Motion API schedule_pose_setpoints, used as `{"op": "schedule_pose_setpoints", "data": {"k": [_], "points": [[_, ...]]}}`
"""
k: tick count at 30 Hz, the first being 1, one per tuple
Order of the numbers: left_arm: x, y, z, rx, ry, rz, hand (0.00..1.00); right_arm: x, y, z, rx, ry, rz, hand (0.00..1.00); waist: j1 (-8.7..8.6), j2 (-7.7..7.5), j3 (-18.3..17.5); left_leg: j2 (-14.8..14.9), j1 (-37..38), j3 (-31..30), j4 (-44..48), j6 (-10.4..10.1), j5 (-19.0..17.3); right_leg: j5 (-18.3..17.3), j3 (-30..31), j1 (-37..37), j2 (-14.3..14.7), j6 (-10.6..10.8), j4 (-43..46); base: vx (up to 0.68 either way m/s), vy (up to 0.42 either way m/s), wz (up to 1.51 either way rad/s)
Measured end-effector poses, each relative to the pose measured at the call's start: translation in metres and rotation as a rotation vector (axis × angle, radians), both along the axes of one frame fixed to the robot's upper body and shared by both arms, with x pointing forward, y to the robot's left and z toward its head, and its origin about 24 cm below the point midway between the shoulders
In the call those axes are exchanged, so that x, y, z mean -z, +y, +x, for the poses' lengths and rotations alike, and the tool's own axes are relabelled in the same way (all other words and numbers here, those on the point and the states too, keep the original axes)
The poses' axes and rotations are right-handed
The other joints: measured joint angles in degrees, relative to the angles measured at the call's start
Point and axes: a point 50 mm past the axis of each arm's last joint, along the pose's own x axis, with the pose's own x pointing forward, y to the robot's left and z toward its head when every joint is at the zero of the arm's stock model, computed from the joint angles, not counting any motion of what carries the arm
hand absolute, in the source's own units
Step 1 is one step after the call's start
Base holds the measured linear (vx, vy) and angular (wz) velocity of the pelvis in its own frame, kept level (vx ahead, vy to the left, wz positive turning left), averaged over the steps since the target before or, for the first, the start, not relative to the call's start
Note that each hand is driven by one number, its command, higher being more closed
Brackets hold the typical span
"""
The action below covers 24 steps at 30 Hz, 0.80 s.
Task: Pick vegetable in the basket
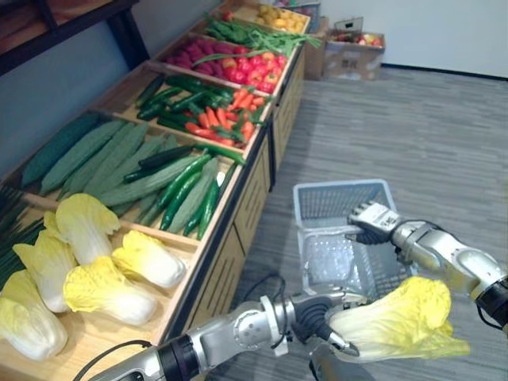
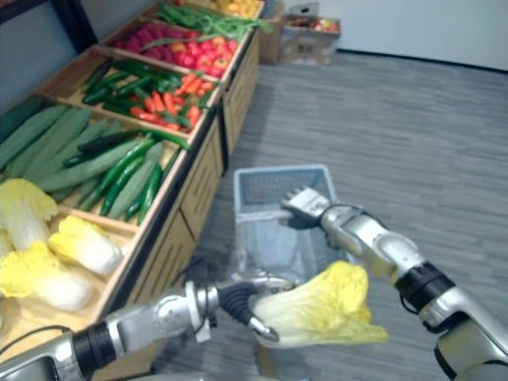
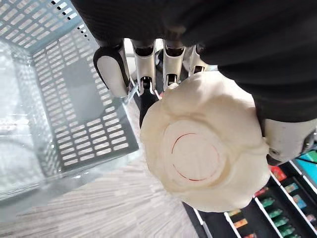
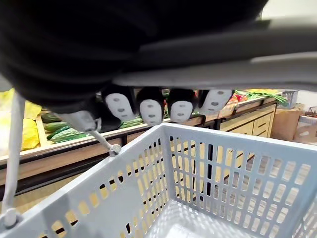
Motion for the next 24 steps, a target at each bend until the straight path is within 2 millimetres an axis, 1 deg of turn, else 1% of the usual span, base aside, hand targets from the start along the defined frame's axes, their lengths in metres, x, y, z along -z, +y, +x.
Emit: {"op": "schedule_pose_setpoints", "data": {"k": [5, 10, 13, 16, 17, 18, 20, 24], "points": [[0.015, 0.000, -0.002, 0.021, 0.002, 0.070, 1.00, 0.000, 0.000, 0.000, -0.004, 0.002, 0.004, 1.00, -1.42, 0.20, -0.1, 0.0, 0.0, 0.0, -0.1, 0.2, 0.1, -0.2, -0.1, 0.0, 0.0, 0.0, 0.0, 0.00, 0.000, 0.00], [0.023, -0.006, 0.004, 0.007, 0.000, 0.090, 1.00, 0.000, 0.000, 0.000, -0.004, 0.011, -0.002, 1.00, -1.57, 0.75, -0.5, -0.1, 0.0, 0.0, -0.3, 0.3, 0.2, -0.2, -0.2, 0.0, 0.0, 0.0, 0.0, 0.00, 0.000, 0.00], [0.028, -0.011, 0.009, -0.007, -0.002, 0.106, 1.00, 0.002, 0.002, -0.001, -0.012, 0.020, -0.002, 1.00, -1.57, 0.77, -0.5, -0.3, 0.0, -0.1, -0.8, 0.4, 0.5, -0.2, -0.3, 0.0, -0.1, 0.0, 0.0, 0.01, 0.004, 0.01], [0.033, -0.016, 0.013, -0.043, -0.012, 0.114, 1.00, 0.006, 0.005, -0.003, -0.023, 0.049, 0.005, 1.00, -1.47, 0.69, -0.6, -0.3, -0.5, -0.2, -1.2, 0.3, 0.5, -0.6, -0.5, 0.3, -0.3, -0.4, -0.9, 0.01, 0.009, 0.02], [0.035, -0.016, 0.015, -0.056, -0.013, 0.119, 1.00, 0.008, 0.005, -0.004, -0.024, 0.053, 0.003, 1.00, -1.47, 0.69, -0.6, -0.5, -0.6, -0.3, -1.4, 0.2, 0.6, -0.5, -0.5, 0.3, -0.4, -0.3, -1.1, 0.02, 0.017, 0.04], [0.035, -0.020, 0.018, -0.082, -0.012, 0.110, 1.00, 0.009, 0.006, -0.005, -0.025, 0.062, 0.001, 1.00, -1.49, 0.69, -0.6, -1.0, -0.9, -0.5, -2.1, 0.2, 0.8, -0.1, -0.5, 0.3, -0.7, -0.1, -1.4, 0.02, 0.025, 0.06], [0.036, -0.023, 0.024, -0.118, -0.032, 0.111, 1.00, 0.011, 0.007, -0.005, -0.026, 0.074, -0.003, 1.00, -1.59, 0.68, -0.6, -1.8, -1.4, -0.9, -2.8, 0.4, 1.1, 0.4, -0.5, 0.2, -1.3, -0.4, -1.9, 0.02, 0.032, 0.05], [0.043, -0.027, 0.031, -0.174, -0.065, 0.144, 1.00, 0.019, 0.015, -0.008, -0.049, 0.112, -0.004, 1.00, -1.55, 0.58, -0.5, -2.6, -1.8, -1.6, -3.6, 0.6, 1.2, 1.0, -0.4, 0.3, -1.9, -0.5, -2.5, 0.01, 0.037, 0.04]]}}
